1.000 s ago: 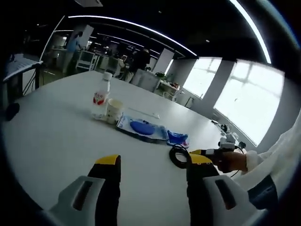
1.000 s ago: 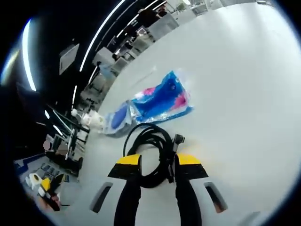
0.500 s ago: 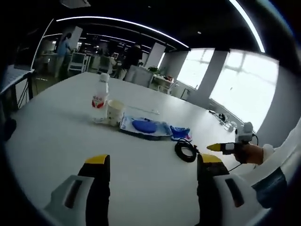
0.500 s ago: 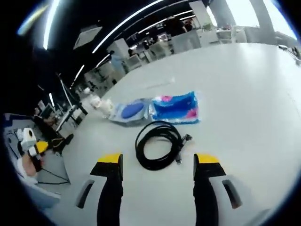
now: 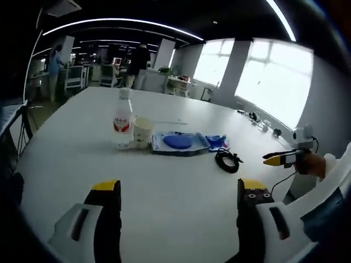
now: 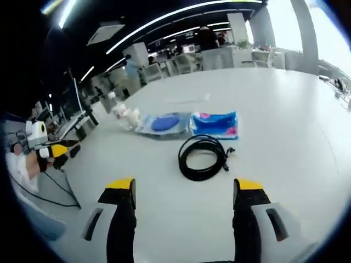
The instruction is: Arrange the tabletop items into an orderly group along one side of the table until the central work area is clear of visible clutter.
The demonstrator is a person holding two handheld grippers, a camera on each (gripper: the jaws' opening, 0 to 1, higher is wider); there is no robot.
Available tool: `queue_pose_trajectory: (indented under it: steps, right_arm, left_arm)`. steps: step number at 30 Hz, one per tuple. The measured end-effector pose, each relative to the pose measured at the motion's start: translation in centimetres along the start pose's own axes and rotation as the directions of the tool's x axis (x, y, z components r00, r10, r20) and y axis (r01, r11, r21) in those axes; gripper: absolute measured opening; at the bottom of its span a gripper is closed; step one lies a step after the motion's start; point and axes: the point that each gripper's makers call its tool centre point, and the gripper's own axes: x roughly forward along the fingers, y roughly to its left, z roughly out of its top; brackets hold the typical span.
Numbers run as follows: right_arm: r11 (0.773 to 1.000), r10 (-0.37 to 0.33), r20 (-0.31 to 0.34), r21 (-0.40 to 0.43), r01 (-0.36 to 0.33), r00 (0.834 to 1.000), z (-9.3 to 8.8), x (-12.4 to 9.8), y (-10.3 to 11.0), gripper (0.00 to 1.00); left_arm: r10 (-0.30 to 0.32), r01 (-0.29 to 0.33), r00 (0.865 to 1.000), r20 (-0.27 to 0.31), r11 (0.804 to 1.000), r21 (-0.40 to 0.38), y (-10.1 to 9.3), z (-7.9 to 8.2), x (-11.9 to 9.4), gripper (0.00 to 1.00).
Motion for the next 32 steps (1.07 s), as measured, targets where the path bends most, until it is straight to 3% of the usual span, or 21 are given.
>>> queue_pose_trajectory:
  steps: [6, 13, 16, 32]
  right_arm:
    - [0.997, -0.04, 0.01, 0.066, 0.039, 0.999, -1.1, -1.6, 0.8, 0.71]
    - [0.995, -0.052, -0.005, 0.085, 0.052, 0.999, -2.4, -2.1, 1.6, 0.7]
    - [0.997, -0.056, -0.032, 0.052, 0.058, 0.998, -2.9, -1.9, 2.0, 0.7]
    - [0.998, -0.027, -0.056, 0.059, 0.03, 0.998, -2.5, -0.6, 1.7, 0.67]
  left_arm:
    - [-0.007, 0.007, 1.0, -0.008, 0.999, 0.035, 1.1, 0.0, -0.4, 0.89]
    - [-0.015, 0.016, 1.0, -0.014, 0.999, 0.051, 1.8, -0.3, -0.4, 0.89]
    - [-0.012, 0.013, 1.0, -0.011, 0.999, 0.046, 2.2, -0.3, -0.5, 0.89]
    - [0.012, -0.011, 1.0, -0.011, 1.0, 0.026, 2.9, -0.6, -0.2, 0.87]
